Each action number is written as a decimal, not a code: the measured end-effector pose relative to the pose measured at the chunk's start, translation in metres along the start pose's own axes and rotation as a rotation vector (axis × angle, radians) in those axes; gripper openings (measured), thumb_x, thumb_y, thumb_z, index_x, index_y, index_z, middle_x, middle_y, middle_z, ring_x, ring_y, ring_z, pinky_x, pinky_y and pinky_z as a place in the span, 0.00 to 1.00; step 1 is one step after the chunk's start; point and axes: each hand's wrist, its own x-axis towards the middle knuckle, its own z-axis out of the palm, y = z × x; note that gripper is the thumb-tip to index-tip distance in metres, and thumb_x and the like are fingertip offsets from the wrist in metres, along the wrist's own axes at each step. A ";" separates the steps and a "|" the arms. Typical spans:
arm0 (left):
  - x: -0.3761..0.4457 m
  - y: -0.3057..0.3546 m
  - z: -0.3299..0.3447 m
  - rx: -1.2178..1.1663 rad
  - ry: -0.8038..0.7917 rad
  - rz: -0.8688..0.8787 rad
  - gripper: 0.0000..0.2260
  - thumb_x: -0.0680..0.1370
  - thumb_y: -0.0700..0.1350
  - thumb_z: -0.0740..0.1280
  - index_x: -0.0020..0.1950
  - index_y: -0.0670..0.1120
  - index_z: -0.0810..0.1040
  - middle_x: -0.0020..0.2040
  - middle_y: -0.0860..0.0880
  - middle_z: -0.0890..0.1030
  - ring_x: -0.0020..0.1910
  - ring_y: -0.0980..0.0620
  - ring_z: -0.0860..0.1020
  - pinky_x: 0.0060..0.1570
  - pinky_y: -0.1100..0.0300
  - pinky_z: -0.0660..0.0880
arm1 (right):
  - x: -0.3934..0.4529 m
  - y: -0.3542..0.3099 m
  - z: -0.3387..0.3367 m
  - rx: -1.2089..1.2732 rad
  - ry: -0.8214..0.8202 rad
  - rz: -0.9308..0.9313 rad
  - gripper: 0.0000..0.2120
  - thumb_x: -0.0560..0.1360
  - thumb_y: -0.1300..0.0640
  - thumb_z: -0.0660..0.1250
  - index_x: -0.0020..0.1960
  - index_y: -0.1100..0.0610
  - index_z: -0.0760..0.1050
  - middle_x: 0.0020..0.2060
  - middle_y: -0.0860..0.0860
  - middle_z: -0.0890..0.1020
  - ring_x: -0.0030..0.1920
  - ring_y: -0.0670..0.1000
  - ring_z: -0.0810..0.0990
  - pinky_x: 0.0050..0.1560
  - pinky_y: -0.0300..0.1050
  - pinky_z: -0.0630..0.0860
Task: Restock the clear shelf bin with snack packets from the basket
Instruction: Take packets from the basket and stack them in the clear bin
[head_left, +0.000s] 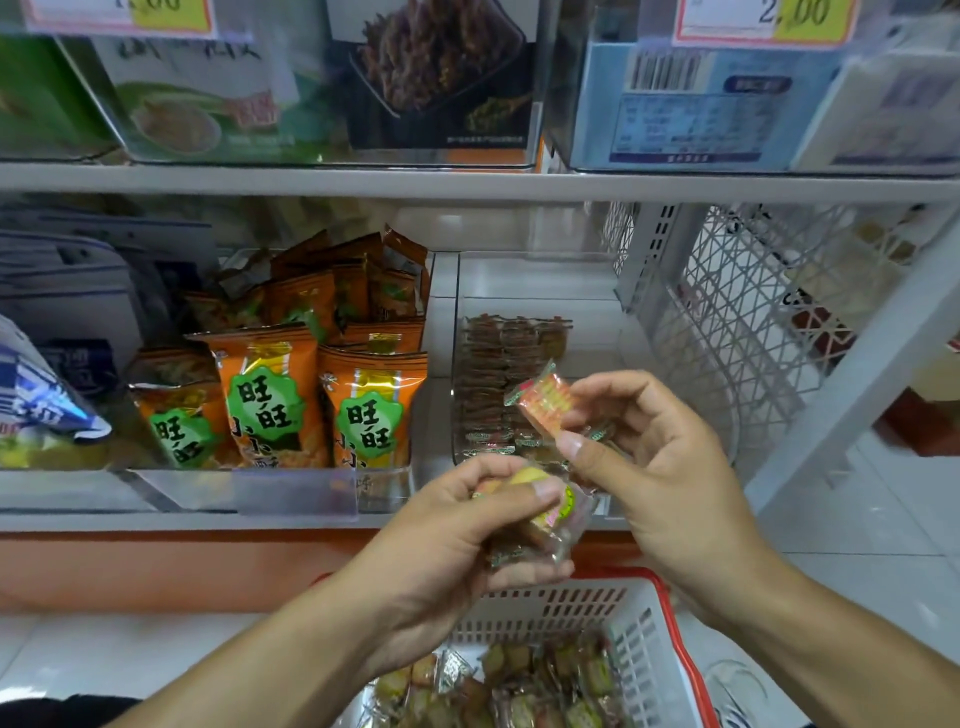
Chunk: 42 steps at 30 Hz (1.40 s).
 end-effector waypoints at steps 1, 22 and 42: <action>0.000 -0.002 0.001 0.024 0.001 -0.016 0.22 0.64 0.44 0.80 0.56 0.42 0.79 0.45 0.41 0.85 0.40 0.47 0.84 0.40 0.51 0.85 | -0.001 0.000 0.001 -0.011 0.011 -0.023 0.19 0.74 0.67 0.73 0.53 0.44 0.80 0.49 0.49 0.84 0.54 0.48 0.82 0.58 0.49 0.76; -0.003 0.001 0.001 0.086 -0.028 -0.029 0.20 0.68 0.43 0.80 0.57 0.43 0.83 0.50 0.40 0.83 0.43 0.42 0.80 0.40 0.53 0.84 | 0.007 -0.010 -0.004 0.623 -0.116 0.333 0.31 0.67 0.70 0.69 0.69 0.53 0.77 0.60 0.58 0.84 0.60 0.55 0.83 0.52 0.44 0.82; -0.002 0.008 -0.003 0.172 0.033 0.168 0.23 0.64 0.48 0.82 0.58 0.47 0.83 0.57 0.37 0.84 0.51 0.41 0.82 0.41 0.55 0.81 | 0.005 -0.021 -0.024 0.066 -0.269 0.083 0.25 0.67 0.61 0.78 0.63 0.53 0.78 0.60 0.52 0.82 0.65 0.51 0.79 0.60 0.42 0.78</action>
